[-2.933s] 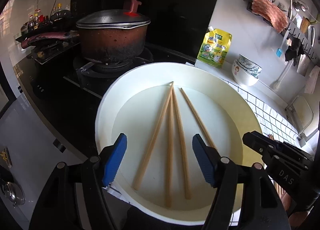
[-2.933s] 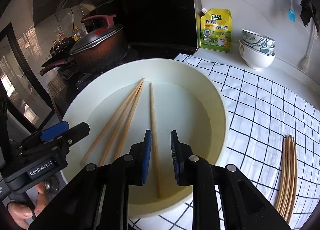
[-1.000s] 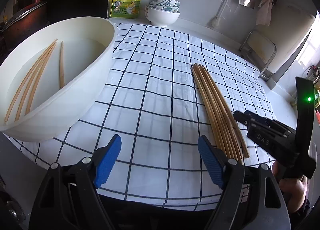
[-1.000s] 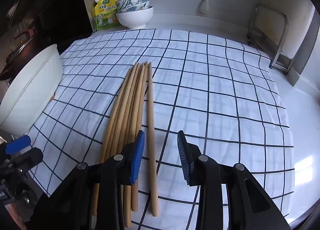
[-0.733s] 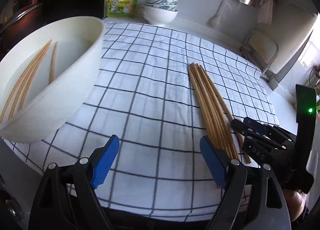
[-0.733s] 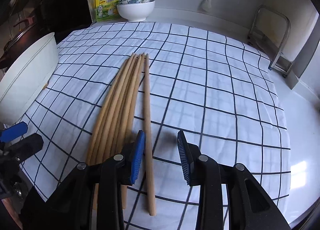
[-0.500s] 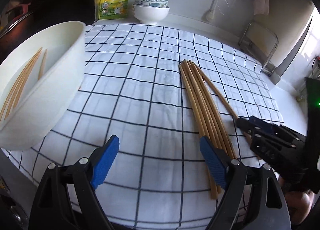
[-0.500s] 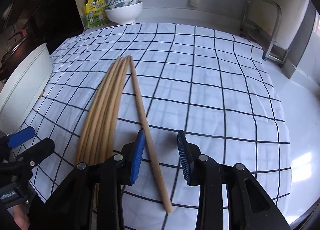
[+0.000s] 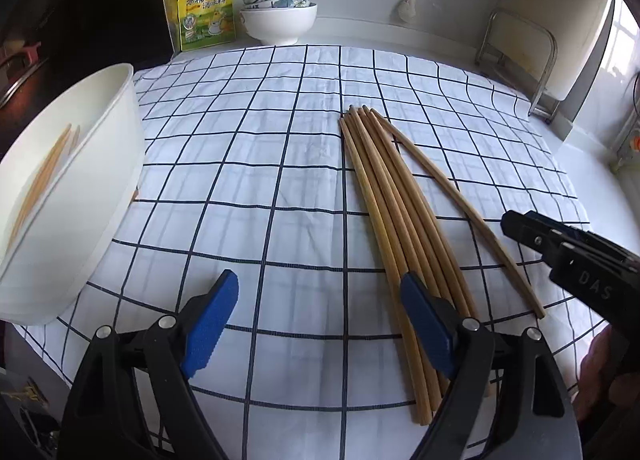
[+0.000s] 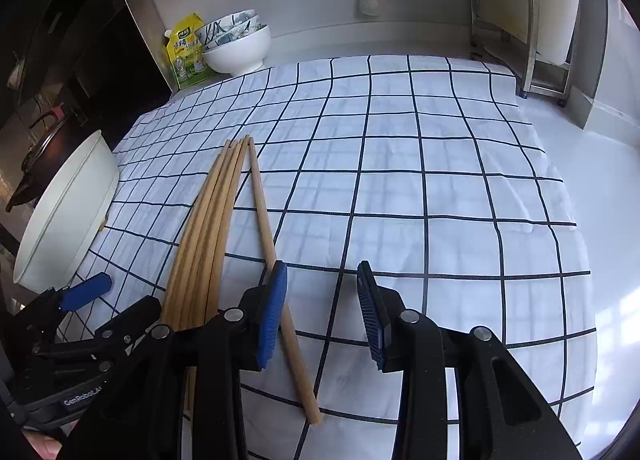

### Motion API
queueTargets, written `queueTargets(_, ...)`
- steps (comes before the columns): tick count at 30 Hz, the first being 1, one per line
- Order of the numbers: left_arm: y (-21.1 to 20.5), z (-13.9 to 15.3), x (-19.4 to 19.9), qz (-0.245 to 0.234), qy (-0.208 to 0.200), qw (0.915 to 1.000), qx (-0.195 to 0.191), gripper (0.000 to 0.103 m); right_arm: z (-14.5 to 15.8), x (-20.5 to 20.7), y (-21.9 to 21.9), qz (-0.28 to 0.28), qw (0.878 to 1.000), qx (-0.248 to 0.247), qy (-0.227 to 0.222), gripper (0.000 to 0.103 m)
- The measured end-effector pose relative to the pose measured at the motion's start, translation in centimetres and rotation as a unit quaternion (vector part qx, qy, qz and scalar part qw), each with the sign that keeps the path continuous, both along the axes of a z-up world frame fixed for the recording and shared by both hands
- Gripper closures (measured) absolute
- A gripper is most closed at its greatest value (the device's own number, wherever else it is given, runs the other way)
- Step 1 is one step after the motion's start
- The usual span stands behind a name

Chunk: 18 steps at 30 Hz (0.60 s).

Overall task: Organize utensils
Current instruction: 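Push one wooden chopstick apart from the bundle with the right gripper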

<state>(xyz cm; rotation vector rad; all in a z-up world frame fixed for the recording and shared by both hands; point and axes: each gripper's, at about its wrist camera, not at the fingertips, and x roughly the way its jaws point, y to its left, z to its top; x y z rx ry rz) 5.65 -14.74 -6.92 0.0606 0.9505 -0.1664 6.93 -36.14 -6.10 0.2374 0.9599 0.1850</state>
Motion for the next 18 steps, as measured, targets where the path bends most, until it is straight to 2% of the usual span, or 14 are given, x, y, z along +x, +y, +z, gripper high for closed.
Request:
queueTargets(9, -0.81, -0.12, 0.01, -0.002, -0.002, 0.9998, 0.019, 0.022, 0.33, -0.11, -0.48, 0.005, 1.0, 0.013, -0.005, 0.068)
queueTargets(18, -0.22, -0.12, -0.19, -0.002, -0.004, 0.999, 0.045, 0.021, 0.15, -0.1, 0.13, 0.014, 1.0, 0.006, -0.002, 0.068)
